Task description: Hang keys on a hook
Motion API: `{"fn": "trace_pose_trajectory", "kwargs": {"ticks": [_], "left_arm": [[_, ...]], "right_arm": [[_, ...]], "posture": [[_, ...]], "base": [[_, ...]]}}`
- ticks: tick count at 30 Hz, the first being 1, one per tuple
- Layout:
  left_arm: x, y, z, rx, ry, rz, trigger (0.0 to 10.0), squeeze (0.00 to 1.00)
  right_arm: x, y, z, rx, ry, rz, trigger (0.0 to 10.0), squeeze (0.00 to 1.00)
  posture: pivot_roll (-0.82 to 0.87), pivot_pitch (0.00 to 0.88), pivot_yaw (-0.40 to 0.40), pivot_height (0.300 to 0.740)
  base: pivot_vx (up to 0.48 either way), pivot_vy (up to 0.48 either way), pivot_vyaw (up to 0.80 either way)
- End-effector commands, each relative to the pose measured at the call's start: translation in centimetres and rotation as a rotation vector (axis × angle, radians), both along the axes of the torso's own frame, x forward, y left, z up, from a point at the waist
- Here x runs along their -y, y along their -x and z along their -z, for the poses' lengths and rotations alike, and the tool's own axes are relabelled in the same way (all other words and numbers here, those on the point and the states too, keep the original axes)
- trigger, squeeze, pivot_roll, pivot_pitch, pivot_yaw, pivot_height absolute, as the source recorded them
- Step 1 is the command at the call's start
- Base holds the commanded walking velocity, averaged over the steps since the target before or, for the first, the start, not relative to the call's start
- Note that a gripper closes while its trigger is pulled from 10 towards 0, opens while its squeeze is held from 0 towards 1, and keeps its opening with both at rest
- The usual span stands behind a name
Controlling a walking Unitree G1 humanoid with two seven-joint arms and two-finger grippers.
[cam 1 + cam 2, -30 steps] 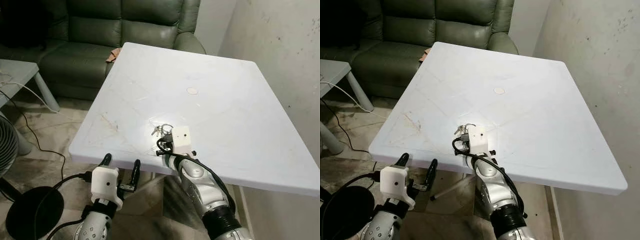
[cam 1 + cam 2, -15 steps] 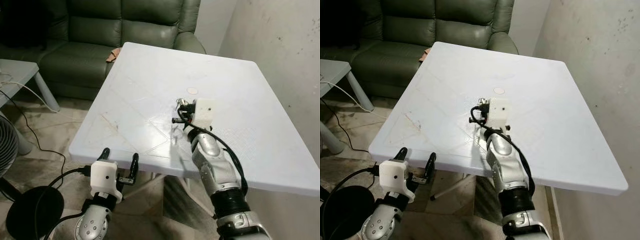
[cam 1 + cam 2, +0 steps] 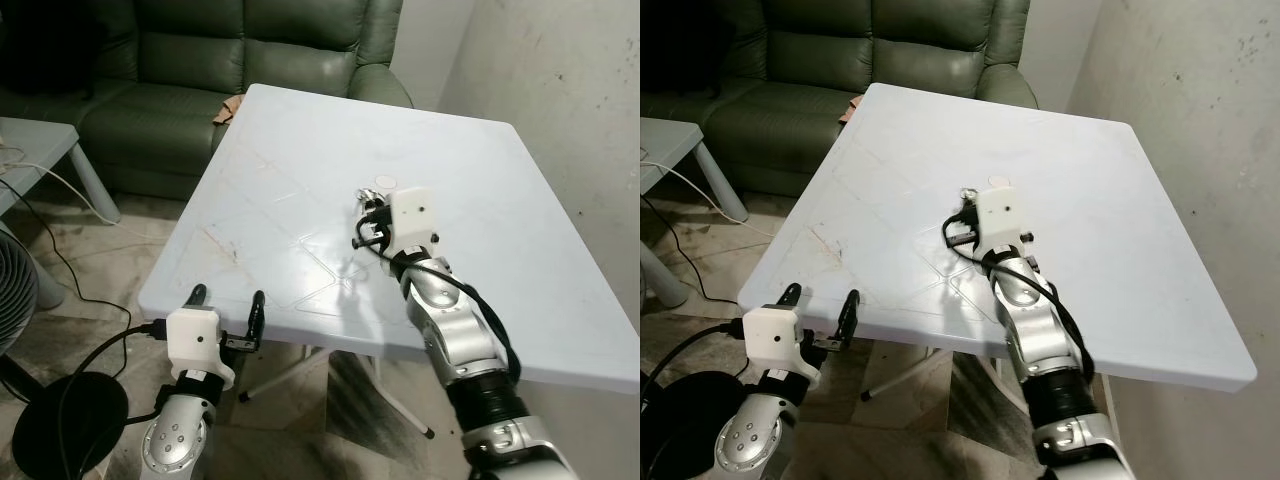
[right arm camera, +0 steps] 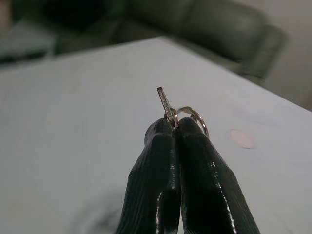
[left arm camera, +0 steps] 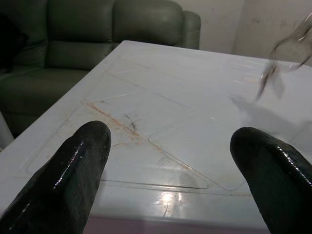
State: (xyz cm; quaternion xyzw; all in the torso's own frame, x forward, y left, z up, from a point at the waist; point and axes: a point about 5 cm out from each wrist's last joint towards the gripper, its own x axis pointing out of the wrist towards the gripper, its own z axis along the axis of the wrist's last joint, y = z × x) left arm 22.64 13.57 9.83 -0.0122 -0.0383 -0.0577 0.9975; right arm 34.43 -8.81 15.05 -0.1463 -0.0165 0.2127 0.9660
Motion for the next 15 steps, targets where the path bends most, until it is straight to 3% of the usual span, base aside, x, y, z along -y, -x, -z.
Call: {"fn": "trace_pose_trajectory", "kwargs": {"ticks": [1,13,15], "left_arm": [[0.06,-0.02,0.32,-0.019,0.009,-0.005,10.0,0.0],[0.02,0.07,0.39,-0.02,0.007,-0.004,10.0,0.0],[0.01,0.06,0.4,-0.02,0.007,-0.003,10.0,0.0]], "right_arm": [[-0.16,0.42,0.23,0.021,0.076,-0.053,10.0,0.0],[0.41,0.77,0.64,-0.017,0.126,-0.158,10.0,0.0],[0.31,0.93,0.75,-0.044,0.096,-0.173,10.0,0.0]], "posture": [[0.0,0.019,-0.094,0.74],[0.0,0.012,-0.092,0.74],[0.01,0.011,-0.092,0.74]], "base": [[0.0,0.0,0.0],[0.0,0.0,0.0],[0.0,0.0,0.0]]}}
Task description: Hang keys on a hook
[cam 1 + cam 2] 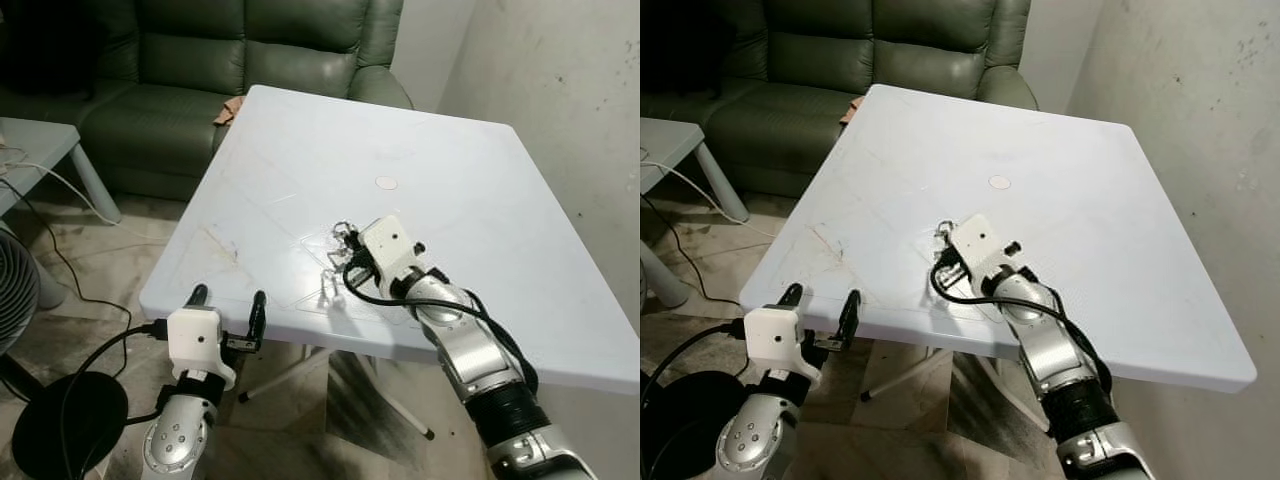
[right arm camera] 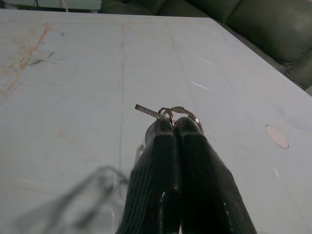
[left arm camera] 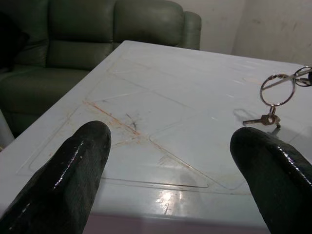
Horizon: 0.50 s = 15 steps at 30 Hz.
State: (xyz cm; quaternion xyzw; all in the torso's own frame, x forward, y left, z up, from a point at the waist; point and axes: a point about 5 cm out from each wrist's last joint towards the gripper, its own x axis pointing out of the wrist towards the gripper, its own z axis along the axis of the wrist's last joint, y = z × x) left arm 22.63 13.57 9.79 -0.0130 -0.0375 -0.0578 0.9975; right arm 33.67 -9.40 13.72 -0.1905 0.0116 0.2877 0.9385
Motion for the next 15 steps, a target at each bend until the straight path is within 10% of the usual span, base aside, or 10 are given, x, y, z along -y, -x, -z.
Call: {"fn": "trace_pose_trajectory", "kwargs": {"ticks": [1,6,15], "left_arm": [[0.0,0.0,0.3,-0.018,0.005,-0.003,10.0,0.0],[0.1,0.0,0.3,-0.017,0.006,-0.003,10.0,0.0],[0.1,0.0,0.2,-0.016,0.008,-0.006,10.0,0.0]], "right_arm": [[-0.3,0.2,-0.6,-0.05,-0.081,-0.028,10.0,0.0],[-0.8,1.0,-0.4,-0.316,-0.304,-0.11,10.0,0.0],[0.1,1.8,1.9,-0.421,-0.098,-0.081,10.0,0.0]], "posture": [[0.01,0.01,-0.093,0.74],[0.0,0.01,-0.093,0.74],[0.0,0.02,-0.096,0.74]], "base": [[0.0,0.0,0.0],[0.0,0.0,0.0],[0.0,0.0,0.0]]}}
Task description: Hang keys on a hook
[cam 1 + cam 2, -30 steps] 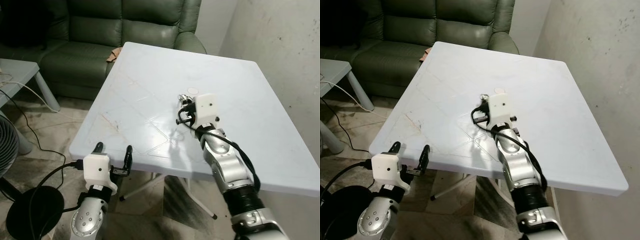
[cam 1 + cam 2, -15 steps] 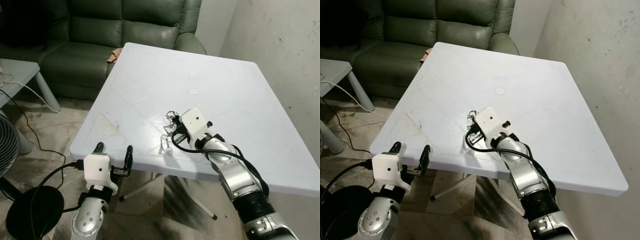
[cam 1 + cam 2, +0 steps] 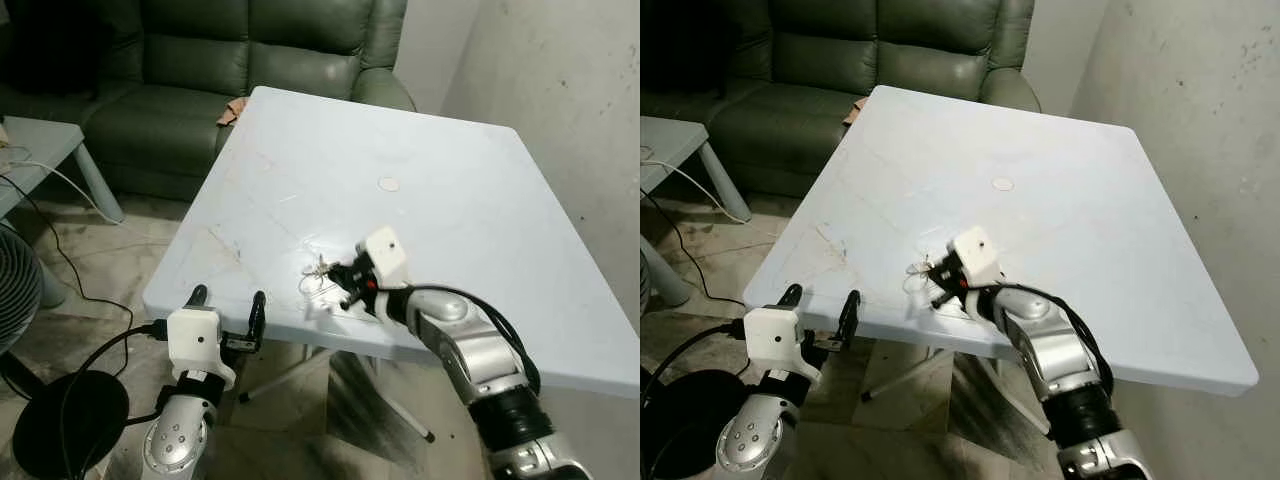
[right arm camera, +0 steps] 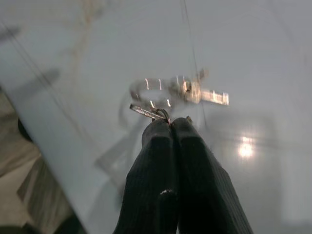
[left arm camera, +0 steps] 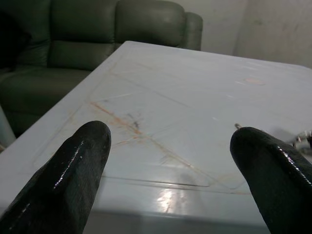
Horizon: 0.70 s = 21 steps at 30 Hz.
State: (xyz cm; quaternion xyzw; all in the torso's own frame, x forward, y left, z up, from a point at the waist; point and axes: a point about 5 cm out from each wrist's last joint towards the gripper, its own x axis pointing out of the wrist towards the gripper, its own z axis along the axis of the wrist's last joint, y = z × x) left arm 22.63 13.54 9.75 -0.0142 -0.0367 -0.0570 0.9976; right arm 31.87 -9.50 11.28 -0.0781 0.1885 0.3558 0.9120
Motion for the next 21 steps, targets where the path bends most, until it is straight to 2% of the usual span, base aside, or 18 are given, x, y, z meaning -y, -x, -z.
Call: {"fn": "trace_pose_trajectory", "kwargs": {"ticks": [1,2,3,5,6,7,9,10,11,12,16,21], "left_arm": [[0.0,0.1,0.2,-0.015,0.009,-0.008,10.0,0.0],[0.0,0.1,0.2,-0.015,0.013,-0.012,10.0,0.0],[-0.1,0.1,0.2,-0.016,0.017,-0.016,10.0,0.0],[-0.1,0.2,0.2,-0.017,0.017,-0.017,10.0,0.0],[-0.1,0.2,0.2,-0.018,0.017,-0.017,10.0,0.0],[-0.1,0.2,0.3,-0.02,0.012,-0.014,10.0,0.0],[-0.1,0.3,0.3,-0.02,0.015,-0.014,10.0,0.0],[0.0,0.2,0.2,-0.02,0.017,-0.015,10.0,0.0],[0.0,0.2,0.2,-0.02,0.017,-0.015,10.0,0.0],[0.0,0.2,0.2,-0.019,0.017,-0.014,10.0,0.0],[0.0,0.0,0.1,-0.017,0.017,-0.011,10.0,0.0],[0.0,-0.1,0.1,-0.016,0.017,-0.007,10.0,0.0]], "right_arm": [[0.2,0.3,0.5,-0.043,0.073,-0.018,10.0,0.0],[0.5,0.5,1.2,-0.085,0.114,-0.018,10.0,0.0],[0.7,0.6,1.6,-0.076,0.144,-0.023,10.0,0.0],[0.7,0.7,1.6,-0.088,0.138,-0.029,10.0,0.0],[0.6,0.4,1.1,-0.069,0.106,-0.019,10.0,0.0],[0.4,0.7,1.0,-0.125,0.042,-0.069,10.0,0.0],[0.5,0.8,0.8,-0.095,0.057,-0.091,10.0,0.0],[0.5,0.3,-0.3,0.051,0.047,-0.055,10.0,0.0],[0.5,0.3,-0.3,0.051,0.047,-0.055,10.0,0.0],[0.4,0.2,-0.4,0.024,0.008,-0.043,10.0,0.0],[-0.1,-0.1,-1.8,0.082,-0.128,-0.006,10.0,0.0],[-0.6,-0.5,-2.3,0.099,-0.219,0.06,10.0,0.0]], "posture": [[0.0,0.029,-0.098,0.74],[0.0,0.029,-0.098,0.74],[0.0,0.032,-0.099,0.74],[0.0,0.034,-0.098,0.74],[0.0,0.034,-0.097,0.74],[0.0,0.034,-0.097,0.74],[0.0,0.036,-0.096,0.74],[0.0,0.036,-0.096,0.74],[0.0,0.036,-0.096,0.74],[0.0,0.037,-0.094,0.74],[-0.01,0.037,-0.093,0.74],[-0.01,0.036,-0.089,0.74]], "base": [[0.0,0.0,0.0],[0.0,0.0,0.0],[0.0,0.0,0.0],[0.0,0.0,0.0],[0.0,0.0,0.0],[0.0,0.0,0.0],[0.0,0.0,0.0],[0.0,0.0,0.0],[0.0,0.0,0.0],[0.0,0.0,0.0],[0.0,0.0,0.0],[0.0,0.0,0.0]]}}
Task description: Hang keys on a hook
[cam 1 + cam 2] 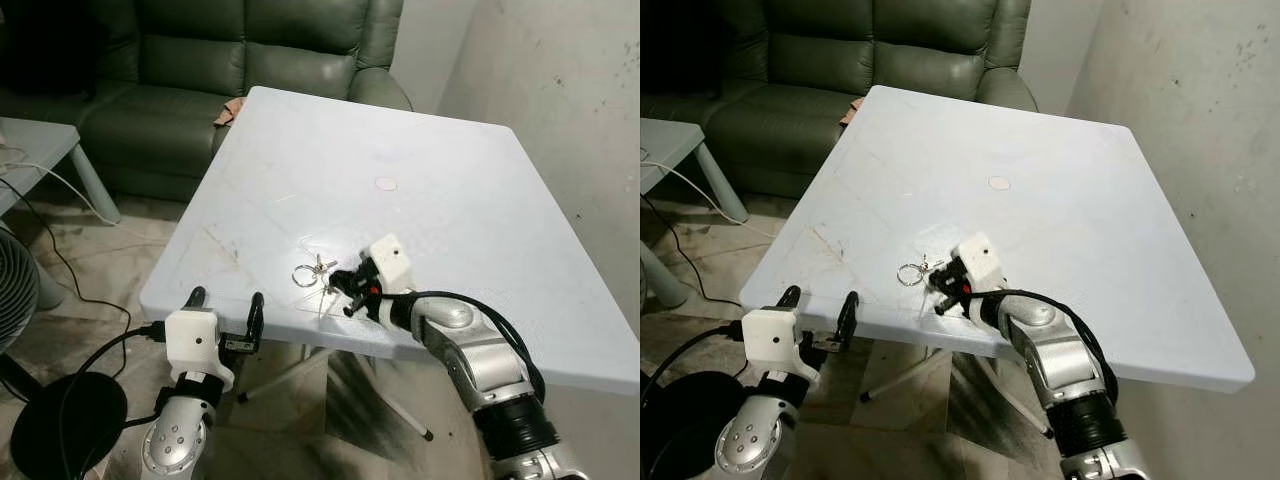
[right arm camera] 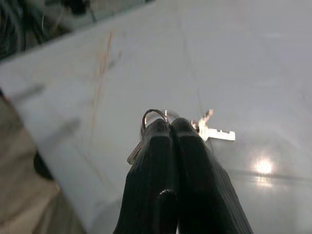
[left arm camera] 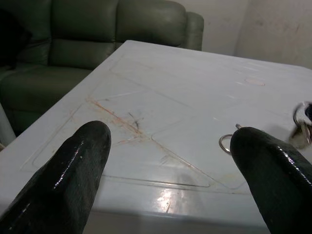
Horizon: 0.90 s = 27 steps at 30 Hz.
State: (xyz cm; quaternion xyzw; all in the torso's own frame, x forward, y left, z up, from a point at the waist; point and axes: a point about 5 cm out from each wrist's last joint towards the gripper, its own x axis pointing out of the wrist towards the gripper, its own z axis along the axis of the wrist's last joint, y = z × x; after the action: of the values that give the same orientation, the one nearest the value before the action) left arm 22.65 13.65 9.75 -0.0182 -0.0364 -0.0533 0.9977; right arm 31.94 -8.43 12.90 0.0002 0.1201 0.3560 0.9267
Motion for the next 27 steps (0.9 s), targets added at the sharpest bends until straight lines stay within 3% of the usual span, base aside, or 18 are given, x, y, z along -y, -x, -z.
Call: {"fn": "trace_pose_trajectory", "kwargs": {"ticks": [1,5,8,10,12,17,21,24,27], "left_arm": [[0.2,0.0,0.1,-0.015,0.009,0.001,10.0,0.0],[0.2,-0.1,0.1,-0.014,0.009,0.001,10.0,0.0],[-0.1,-0.4,-0.2,-0.01,0.037,-0.018,10.0,0.0],[-0.3,-0.8,-0.5,-0.005,0.064,-0.042,10.0,0.0],[-0.4,-0.8,-0.6,-0.004,0.064,-0.044,10.0,0.0],[-1.9,-2.0,-2.2,0.031,0.142,-0.117,10.0,0.0],[-3.4,-3.0,-3.8,0.066,0.134,-0.167,10.0,0.0],[-4.8,-3.7,-5.2,0.102,0.077,-0.202,10.0,0.0],[-5.3,-4.0,-5.6,0.108,0.081,-0.2,10.0,0.0]], "right_arm": [[0.4,-0.4,-0.8,0.026,-0.035,0.036,10.0,0.0],[0.5,-0.9,-1.7,0.03,-0.144,0.094,10.0,0.0],[1.7,-2.0,-3.4,0.159,-0.226,0.292,10.0,0.0],[2.2,-2.4,-3.8,0.17,-0.279,0.356,10.0,0.0],[2.3,-2.4,-3.8,0.168,-0.291,0.361,10.0,0.0],[3.6,-2.0,-5.6,0.291,-0.431,0.429,10.0,0.0],[4.4,-1.3,-6.1,0.359,-0.441,0.453,10.0,0.0],[4.7,-0.4,-6.0,0.411,-0.401,0.452,10.0,0.0],[4.8,0.0,-6.1,0.448,-0.363,0.457,10.0,0.0]], "posture": [[-0.01,0.036,-0.089,0.74],[-0.01,0.035,-0.089,0.74],[-0.01,0.029,-0.09,0.74],[0.0,0.025,-0.09,0.74],[0.0,0.025,-0.09,0.74],[-0.01,0.01,-0.089,0.74],[-0.01,0.0,-0.084,0.74],[-0.02,0.0,-0.075,0.74],[-0.02,0.0,-0.071,0.74]], "base": [[0.0,0.0,0.0],[0.0,0.0,0.0],[0.0,0.0,0.0],[0.0,0.0,0.0],[0.0,0.0,0.0],[0.0,0.0,0.0],[0.0,0.0,0.0],[0.0,0.0,0.0],[0.0,0.0,0.0]]}}
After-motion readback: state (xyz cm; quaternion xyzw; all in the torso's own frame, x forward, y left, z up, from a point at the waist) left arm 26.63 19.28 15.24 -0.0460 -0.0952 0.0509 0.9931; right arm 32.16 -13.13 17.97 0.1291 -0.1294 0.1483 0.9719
